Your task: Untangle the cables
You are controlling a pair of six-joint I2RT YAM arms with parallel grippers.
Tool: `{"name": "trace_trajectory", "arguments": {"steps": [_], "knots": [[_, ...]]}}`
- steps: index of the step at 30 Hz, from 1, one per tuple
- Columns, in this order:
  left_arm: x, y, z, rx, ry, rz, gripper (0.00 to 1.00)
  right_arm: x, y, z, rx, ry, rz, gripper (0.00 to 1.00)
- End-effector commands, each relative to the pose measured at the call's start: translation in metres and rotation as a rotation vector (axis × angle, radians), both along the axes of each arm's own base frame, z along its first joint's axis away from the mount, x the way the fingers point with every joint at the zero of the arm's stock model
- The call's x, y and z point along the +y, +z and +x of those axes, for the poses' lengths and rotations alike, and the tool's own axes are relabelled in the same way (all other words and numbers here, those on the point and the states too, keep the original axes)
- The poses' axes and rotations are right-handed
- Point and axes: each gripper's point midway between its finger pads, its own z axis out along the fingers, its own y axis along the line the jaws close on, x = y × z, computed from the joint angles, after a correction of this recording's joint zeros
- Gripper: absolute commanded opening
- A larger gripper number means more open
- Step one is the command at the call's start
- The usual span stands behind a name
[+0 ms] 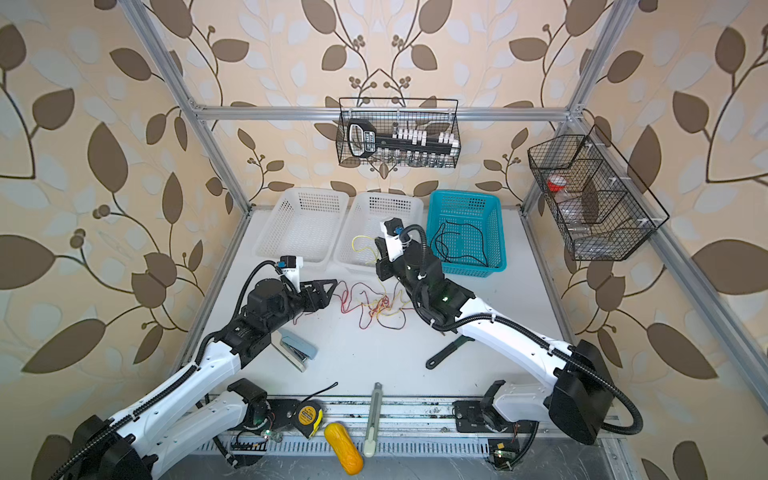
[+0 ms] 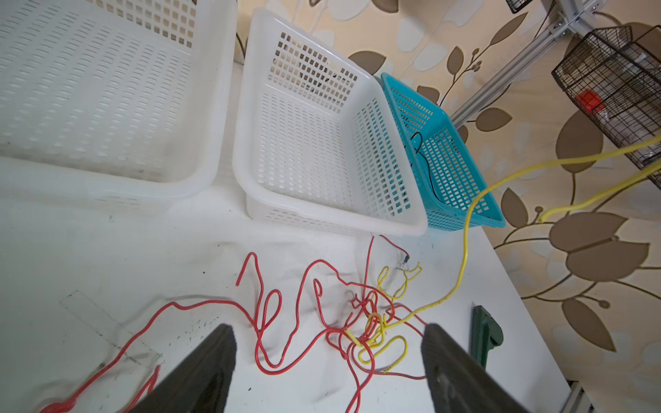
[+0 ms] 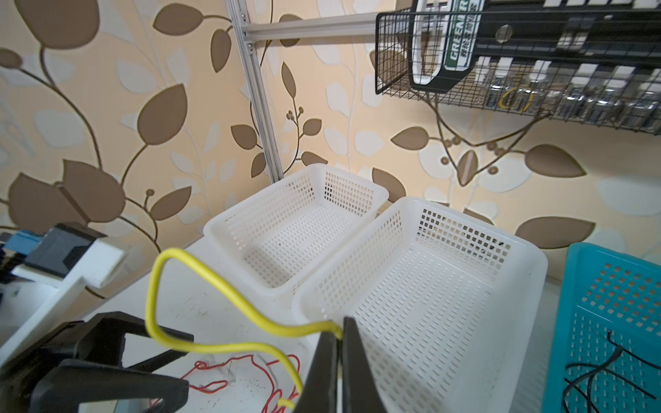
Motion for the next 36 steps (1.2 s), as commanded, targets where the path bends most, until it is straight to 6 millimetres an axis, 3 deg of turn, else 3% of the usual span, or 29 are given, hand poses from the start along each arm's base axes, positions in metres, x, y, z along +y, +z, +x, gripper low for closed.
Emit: {"name": "trace_trajectory", "arguments": {"steps": [1,6,15,27,31,36], "knots": [[0.005,0.016,0.004,-0.049,0.022,-0.011,0.84,-0.018,0.012,-0.002,0.016,-0.021,0.065,0.00],[0.003,0.016,0.003,-0.046,0.016,-0.026,0.85,-0.038,0.028,-0.005,0.003,-0.055,0.097,0.00],[0.005,0.013,0.001,-0.034,0.025,-0.032,0.85,-0.063,0.038,-0.001,0.017,-0.095,0.167,0.00],[-0.004,0.019,0.004,-0.042,-0.012,-0.048,0.85,-0.047,0.055,-0.005,0.016,0.013,0.214,0.00],[-0.017,0.020,0.007,-0.036,-0.076,-0.070,0.84,-0.036,0.061,-0.008,0.020,0.069,0.218,0.00],[-0.037,0.011,0.007,0.010,-0.149,-0.082,0.81,-0.037,0.056,-0.001,0.025,0.034,0.201,0.00]]}}
